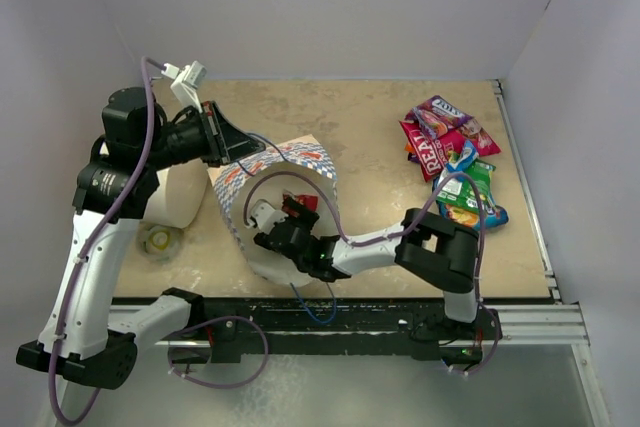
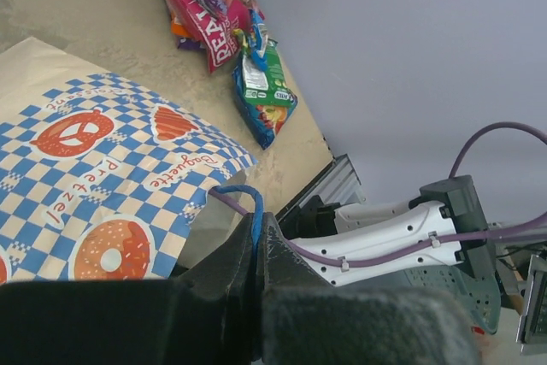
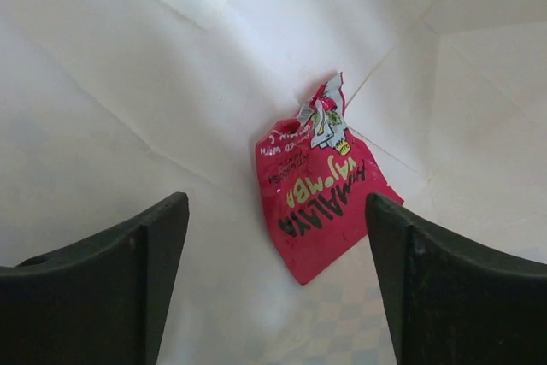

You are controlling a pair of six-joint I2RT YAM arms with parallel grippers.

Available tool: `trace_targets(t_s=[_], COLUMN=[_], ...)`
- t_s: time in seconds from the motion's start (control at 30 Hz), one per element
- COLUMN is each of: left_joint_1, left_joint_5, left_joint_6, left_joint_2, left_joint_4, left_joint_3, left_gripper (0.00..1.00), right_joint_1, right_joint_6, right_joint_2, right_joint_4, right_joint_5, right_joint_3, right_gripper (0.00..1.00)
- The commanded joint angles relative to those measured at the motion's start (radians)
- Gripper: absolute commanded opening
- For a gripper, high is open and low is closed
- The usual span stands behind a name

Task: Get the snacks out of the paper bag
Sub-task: Take out the snack from the paper bag.

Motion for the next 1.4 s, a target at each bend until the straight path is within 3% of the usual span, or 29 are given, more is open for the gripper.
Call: trace_targets(t_s=[0.0,0.2,0.53,0.73,0.93,1.1,1.23,1.37], left_joint_1=[0.003,0.002,0.002,0.002,0.003,0.003,0.003,0.004], left_joint_5=[0.058,0.072,0.068,0.038,0.01,-0.056,-0.111,-0.144], left_joint_6=[0.017,0.024,0.048,0.061,0.062,0.074,0.078,0.068], left_joint_2=[-0.011,-0.004,0.002,-0.001,-0.005,-0.008,-0.005,-0.005], left_joint_4=[0.103,0.087,0.036,0.001,-0.027,-0.093,-0.14,-0.151], left_joint_3=[0.038,0.037,0.054,0.052,0.046,0.048,0.047,0.048], left_gripper=[0.0,0.0,0.0,0.0,0.0,0.0,0.0,0.0], right_joint_1=[-0.044,-0.094,-0.148,-0.153,-0.155,-0.141,-0.124,-0.068], right_joint_6=[0.08,0.136,0.241,0.243,0.24,0.223,0.175,0.136], right_joint_2=[0.023,0.126,0.194,0.192,0.161,0.086,0.015,-0.079], right_joint_4=[0.051,-0.005,-0.13,-0.16,-0.195,-0.175,-0.205,-0.187], right_joint_5=[0.019,-0.025,-0.052,-0.051,-0.096,-0.111,-0.172,-0.183], right_joint_3=[0.082,0.186,0.215,0.207,0.202,0.164,0.157,0.113], right_gripper=[0.87,0.86,0.67,0.49,0.26,0.19,0.06,0.04])
